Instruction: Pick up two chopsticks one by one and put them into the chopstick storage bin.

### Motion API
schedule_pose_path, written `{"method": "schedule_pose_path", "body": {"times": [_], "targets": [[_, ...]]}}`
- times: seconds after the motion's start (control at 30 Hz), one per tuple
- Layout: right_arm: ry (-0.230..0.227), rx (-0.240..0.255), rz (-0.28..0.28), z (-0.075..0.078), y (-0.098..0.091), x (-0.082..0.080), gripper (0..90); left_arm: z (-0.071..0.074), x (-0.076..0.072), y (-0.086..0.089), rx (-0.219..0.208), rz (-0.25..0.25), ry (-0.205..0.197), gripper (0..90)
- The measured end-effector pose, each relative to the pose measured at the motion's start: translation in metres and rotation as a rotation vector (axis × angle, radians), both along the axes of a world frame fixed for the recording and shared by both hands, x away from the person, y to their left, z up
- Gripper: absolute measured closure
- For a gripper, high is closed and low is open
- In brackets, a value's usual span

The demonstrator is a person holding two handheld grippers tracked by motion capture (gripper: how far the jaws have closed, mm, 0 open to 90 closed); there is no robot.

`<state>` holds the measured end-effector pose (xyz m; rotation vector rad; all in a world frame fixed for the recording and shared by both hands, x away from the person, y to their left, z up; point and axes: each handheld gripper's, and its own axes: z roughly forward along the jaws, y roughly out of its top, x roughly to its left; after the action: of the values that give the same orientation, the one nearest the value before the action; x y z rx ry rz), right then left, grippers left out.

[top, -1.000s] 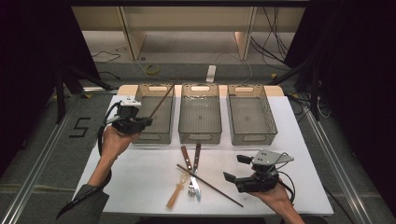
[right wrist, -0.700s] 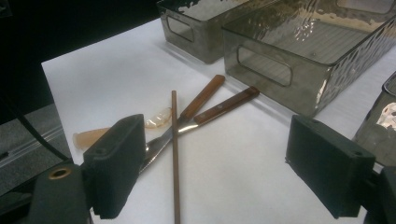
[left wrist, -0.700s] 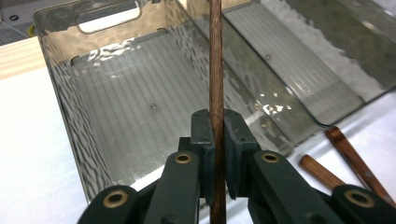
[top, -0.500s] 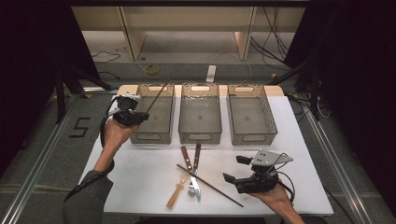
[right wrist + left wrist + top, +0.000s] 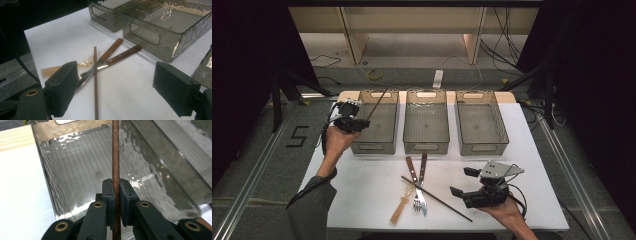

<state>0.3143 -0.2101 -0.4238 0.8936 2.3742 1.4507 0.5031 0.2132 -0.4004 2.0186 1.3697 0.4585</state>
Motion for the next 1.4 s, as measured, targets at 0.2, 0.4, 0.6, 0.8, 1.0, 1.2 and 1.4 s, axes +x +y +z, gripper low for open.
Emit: {"method": "schedule_pose_path", "body": {"times": [0.2, 0.4, 0.6, 0.8, 1.0, 1.2, 1.4], "targets": [[0.001, -0.006, 0.005, 0.0, 0.001, 0.0, 20.8, -0.004, 0.005, 0.0, 0.006, 0.015, 0.01, 83.1], [0.002, -0.003, 0.007, 0.0, 0.0, 0.0, 20.8, -0.009, 0.007, -0.001, -0.024, 0.049, 0.052, 58.0], [-0.003, -0.002, 0.006, 0.0, 0.0, 0.0, 20.8, 0.002, -0.002, -0.006, -0.083, 0.003, 0.037, 41.4], [0.002, -0.037, -0.001, 0.001, 0.001, 0.001, 20.8, 0.016, -0.028, -0.014, -0.164, -0.088, -0.021, 29.0], [0.016, -0.088, 0.004, 0.001, 0.006, 0.002, 21.2, 0.018, -0.052, -0.02, -0.183, -0.161, -0.04, 20.8], [0.015, -0.143, 0.02, 0.001, 0.012, 0.005, 22.7, 0.013, -0.071, -0.026, -0.249, -0.172, -0.038, 18.1], [0.048, -0.21, 0.045, -0.001, 0.02, 0.009, 23.4, 0.009, -0.087, -0.039, -0.297, -0.197, -0.056, 17.1]]}}
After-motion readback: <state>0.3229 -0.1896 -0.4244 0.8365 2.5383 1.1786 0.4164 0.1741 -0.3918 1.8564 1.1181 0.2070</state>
